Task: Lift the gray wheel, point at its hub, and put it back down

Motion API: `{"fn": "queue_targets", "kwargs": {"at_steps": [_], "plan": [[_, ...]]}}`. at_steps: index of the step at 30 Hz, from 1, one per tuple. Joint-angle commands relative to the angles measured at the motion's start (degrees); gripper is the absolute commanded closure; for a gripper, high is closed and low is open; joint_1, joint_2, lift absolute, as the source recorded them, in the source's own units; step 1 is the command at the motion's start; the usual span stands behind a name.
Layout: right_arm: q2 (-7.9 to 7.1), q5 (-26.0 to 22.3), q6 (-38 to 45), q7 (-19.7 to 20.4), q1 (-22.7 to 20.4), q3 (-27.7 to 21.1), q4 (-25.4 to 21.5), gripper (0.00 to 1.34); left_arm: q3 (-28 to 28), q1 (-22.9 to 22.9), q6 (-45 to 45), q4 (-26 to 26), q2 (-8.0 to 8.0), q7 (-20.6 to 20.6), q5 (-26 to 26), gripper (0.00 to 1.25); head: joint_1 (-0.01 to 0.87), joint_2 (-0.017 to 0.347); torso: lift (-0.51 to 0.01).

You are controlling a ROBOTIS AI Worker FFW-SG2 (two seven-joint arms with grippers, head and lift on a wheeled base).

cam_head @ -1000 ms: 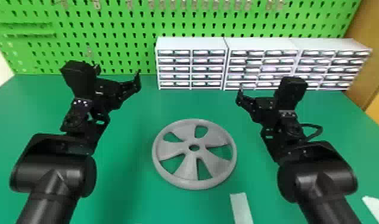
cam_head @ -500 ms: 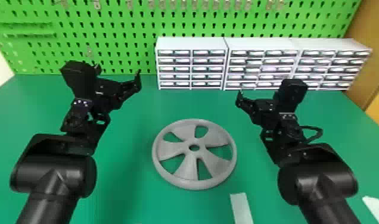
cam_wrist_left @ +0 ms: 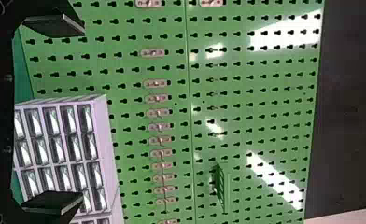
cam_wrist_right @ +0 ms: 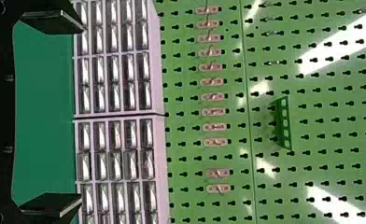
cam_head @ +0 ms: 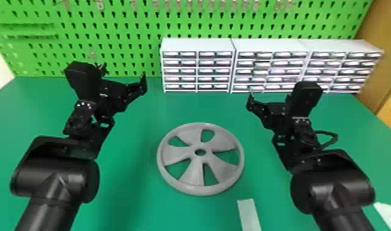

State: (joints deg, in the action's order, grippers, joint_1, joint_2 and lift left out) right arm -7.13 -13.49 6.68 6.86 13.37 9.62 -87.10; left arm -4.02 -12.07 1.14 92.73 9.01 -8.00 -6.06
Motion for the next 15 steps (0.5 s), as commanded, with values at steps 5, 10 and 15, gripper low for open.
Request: {"fn": "queue_targets", "kwargs": {"at_steps": [5,10,15], "plan": [[0.54,0.22,0.62,0.00,-0.18,-0.39,-0.35,0.04,0.07,-0.06,0.00,0.00,0.05,0.00,-0.27,0.06,0.692,0.048,-0.088],[0.98,1.19,0.53,0.00,-0.27,-0.66,-0.70,0.04,-0.20,0.11,-0.18,0.00,-0.04,0.00,-0.27,0.06,0.692,0.048,-0.088],[1.07,1.19,0.53,0.00,-0.27,-0.39,-0.87,0.04,-0.11,0.46,-0.18,0.09,-0.04,0.00,-0.27,0.06,0.692,0.048,-0.088]]}}
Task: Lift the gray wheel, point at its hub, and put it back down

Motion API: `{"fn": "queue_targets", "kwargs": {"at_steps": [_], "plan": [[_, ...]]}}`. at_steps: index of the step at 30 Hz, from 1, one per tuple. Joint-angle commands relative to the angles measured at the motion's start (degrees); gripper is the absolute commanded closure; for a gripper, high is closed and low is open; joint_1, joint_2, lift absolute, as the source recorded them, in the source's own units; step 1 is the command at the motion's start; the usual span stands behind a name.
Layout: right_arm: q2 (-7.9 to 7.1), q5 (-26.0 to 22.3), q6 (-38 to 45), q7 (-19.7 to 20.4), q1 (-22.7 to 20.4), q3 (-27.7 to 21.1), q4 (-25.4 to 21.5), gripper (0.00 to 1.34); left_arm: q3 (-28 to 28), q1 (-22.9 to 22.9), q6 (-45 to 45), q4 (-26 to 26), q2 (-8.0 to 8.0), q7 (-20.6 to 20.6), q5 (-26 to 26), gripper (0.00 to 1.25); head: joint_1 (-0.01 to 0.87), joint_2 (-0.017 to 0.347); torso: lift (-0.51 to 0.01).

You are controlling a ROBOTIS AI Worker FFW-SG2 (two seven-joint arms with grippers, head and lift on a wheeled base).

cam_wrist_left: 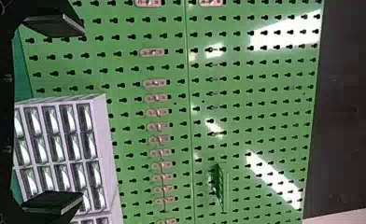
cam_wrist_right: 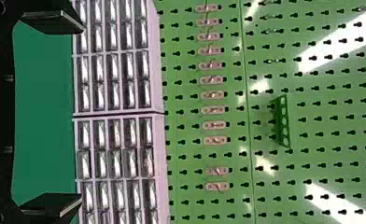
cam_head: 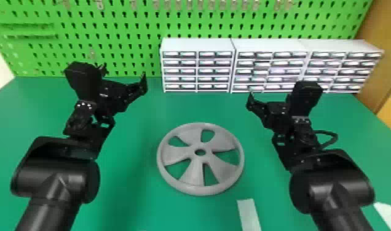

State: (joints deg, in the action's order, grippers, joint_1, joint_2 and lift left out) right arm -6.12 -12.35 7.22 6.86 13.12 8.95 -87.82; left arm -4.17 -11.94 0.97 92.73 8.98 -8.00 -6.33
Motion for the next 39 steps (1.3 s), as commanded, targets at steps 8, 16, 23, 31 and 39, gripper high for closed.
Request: {"fn": "queue_targets", "kwargs": {"at_steps": [8,16,23,31,39], "plan": [[0.06,0.04,0.07,0.00,-0.38,0.63,-0.15,0.04,0.31,0.69,-0.01,0.26,-0.10,0.00,0.09,0.06,0.692,0.048,-0.088],[-0.03,0.39,0.16,0.00,-0.20,0.63,-0.07,0.04,0.48,0.78,-0.01,0.35,-0.19,0.00,0.35,0.06,0.692,0.048,-0.088],[-0.03,0.39,0.07,0.00,-0.20,0.19,-0.15,0.04,0.48,0.95,0.08,0.26,-0.28,0.00,0.52,0.06,0.692,0.048,-0.088],[0.06,0.39,0.07,0.00,-0.02,-0.17,-0.15,0.04,0.83,1.13,0.35,0.26,-0.28,0.00,0.35,0.06,0.692,0.048,-0.088],[0.15,0.66,0.07,0.00,-0.02,-0.34,-0.07,0.04,0.75,1.30,1.14,-0.09,-0.19,0.00,1.05,0.06,0.692,0.048,-0.088]]}}
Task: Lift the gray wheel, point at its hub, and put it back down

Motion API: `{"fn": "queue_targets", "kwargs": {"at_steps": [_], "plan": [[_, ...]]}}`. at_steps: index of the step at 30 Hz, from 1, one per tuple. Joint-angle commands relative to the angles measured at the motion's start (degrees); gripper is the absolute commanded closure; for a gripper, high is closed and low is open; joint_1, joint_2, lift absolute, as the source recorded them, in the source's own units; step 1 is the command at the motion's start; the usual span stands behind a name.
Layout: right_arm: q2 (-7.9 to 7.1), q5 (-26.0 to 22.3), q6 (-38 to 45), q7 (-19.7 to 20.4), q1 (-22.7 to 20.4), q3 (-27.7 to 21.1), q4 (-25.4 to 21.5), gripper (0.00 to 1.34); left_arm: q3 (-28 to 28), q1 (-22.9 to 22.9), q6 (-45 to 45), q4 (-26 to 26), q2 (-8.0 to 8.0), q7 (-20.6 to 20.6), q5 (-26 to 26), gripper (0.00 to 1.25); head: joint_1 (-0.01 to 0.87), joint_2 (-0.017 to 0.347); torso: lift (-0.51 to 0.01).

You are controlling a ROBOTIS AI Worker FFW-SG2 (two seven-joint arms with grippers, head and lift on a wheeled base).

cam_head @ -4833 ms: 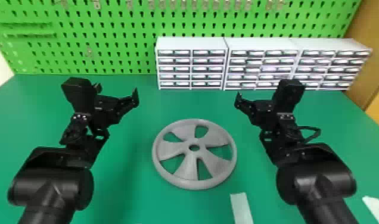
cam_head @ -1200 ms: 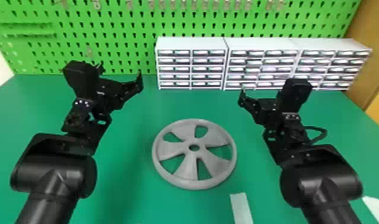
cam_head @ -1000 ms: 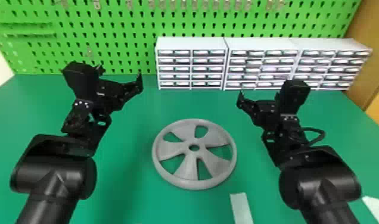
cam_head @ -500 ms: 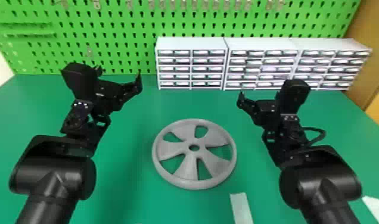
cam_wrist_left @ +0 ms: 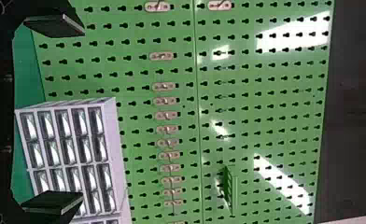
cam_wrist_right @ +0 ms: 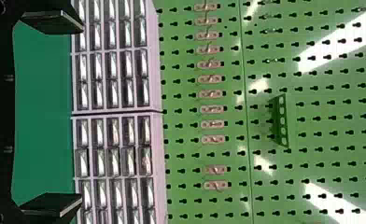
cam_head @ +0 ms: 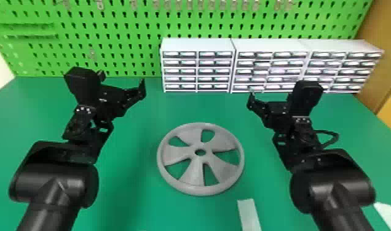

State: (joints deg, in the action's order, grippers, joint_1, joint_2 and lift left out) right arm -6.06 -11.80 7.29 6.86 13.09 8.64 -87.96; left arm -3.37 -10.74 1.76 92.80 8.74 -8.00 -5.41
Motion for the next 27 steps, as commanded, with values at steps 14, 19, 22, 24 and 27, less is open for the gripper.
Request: {"fn": "queue_targets", "kwargs": {"at_steps": [14,19,22,24,27], "plan": [[0.00,1.43,0.00,0.00,0.09,0.41,-0.02,0.04,-0.14,0.19,0.52,-0.34,0.05,-0.18,0.05,0.06,0.692,0.048,-0.088],[0.00,1.69,0.09,0.00,0.18,0.50,0.07,0.04,-0.32,0.10,0.61,-0.43,-0.04,-0.18,0.31,0.06,0.692,0.048,-0.088],[0.00,1.78,0.27,0.00,0.27,0.67,0.07,0.04,-0.41,0.10,0.61,-0.34,0.05,-0.18,0.40,0.06,0.692,0.048,-0.088],[0.00,1.78,0.44,0.00,0.27,0.76,0.07,0.04,-0.41,0.02,0.61,-0.34,0.05,-0.18,0.49,0.06,0.692,0.048,-0.088],[0.00,1.78,0.62,0.00,0.27,0.76,0.07,0.04,-0.49,-0.16,0.61,-0.34,0.05,-0.18,0.49,0.06,0.692,0.048,-0.088]]}}
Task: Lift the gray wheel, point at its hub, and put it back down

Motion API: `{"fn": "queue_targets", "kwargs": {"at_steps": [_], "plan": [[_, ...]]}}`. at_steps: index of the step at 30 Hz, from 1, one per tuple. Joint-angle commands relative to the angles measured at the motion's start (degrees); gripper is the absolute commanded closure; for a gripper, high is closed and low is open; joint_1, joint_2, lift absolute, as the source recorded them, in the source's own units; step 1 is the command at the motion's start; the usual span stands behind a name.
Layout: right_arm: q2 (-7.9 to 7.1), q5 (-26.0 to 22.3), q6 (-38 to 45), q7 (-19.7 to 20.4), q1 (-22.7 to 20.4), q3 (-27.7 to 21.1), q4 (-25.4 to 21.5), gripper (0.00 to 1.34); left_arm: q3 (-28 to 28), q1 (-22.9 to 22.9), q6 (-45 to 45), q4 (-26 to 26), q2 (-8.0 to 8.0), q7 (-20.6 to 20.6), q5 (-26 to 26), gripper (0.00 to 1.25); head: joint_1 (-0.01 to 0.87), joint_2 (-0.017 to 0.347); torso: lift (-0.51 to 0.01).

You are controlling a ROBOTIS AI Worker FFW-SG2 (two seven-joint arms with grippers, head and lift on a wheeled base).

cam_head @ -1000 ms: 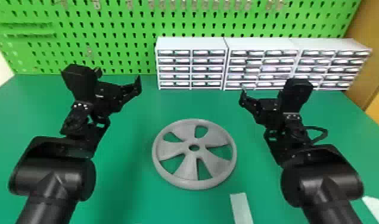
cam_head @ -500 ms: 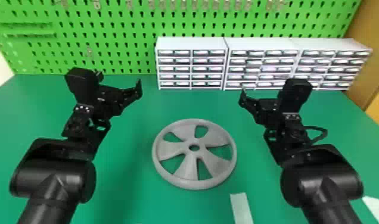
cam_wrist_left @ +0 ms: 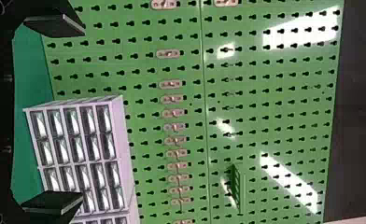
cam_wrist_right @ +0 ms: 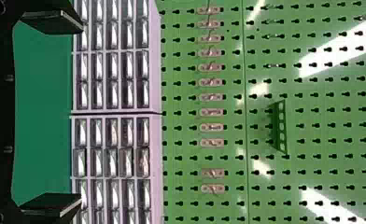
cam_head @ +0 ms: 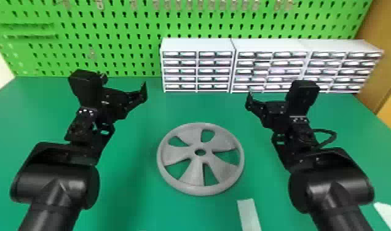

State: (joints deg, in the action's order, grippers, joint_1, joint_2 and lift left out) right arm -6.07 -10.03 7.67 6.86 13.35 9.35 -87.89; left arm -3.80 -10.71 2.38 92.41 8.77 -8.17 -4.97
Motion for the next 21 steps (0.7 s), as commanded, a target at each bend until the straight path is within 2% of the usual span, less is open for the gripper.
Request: {"fn": "queue_targets", "kwargs": {"at_steps": [1,21], "plan": [[0.00,0.01,0.32,0.00,0.01,0.14,-0.09,0.04,-0.16,-0.18,-0.01,0.05,0.02,-0.01,-0.04,0.06,0.692,0.048,-0.088],[-0.09,0.01,0.94,0.00,0.18,0.49,0.00,0.06,-0.07,-0.18,-0.01,-0.04,0.02,-0.53,-0.48,0.06,0.692,0.048,-0.088]]}}
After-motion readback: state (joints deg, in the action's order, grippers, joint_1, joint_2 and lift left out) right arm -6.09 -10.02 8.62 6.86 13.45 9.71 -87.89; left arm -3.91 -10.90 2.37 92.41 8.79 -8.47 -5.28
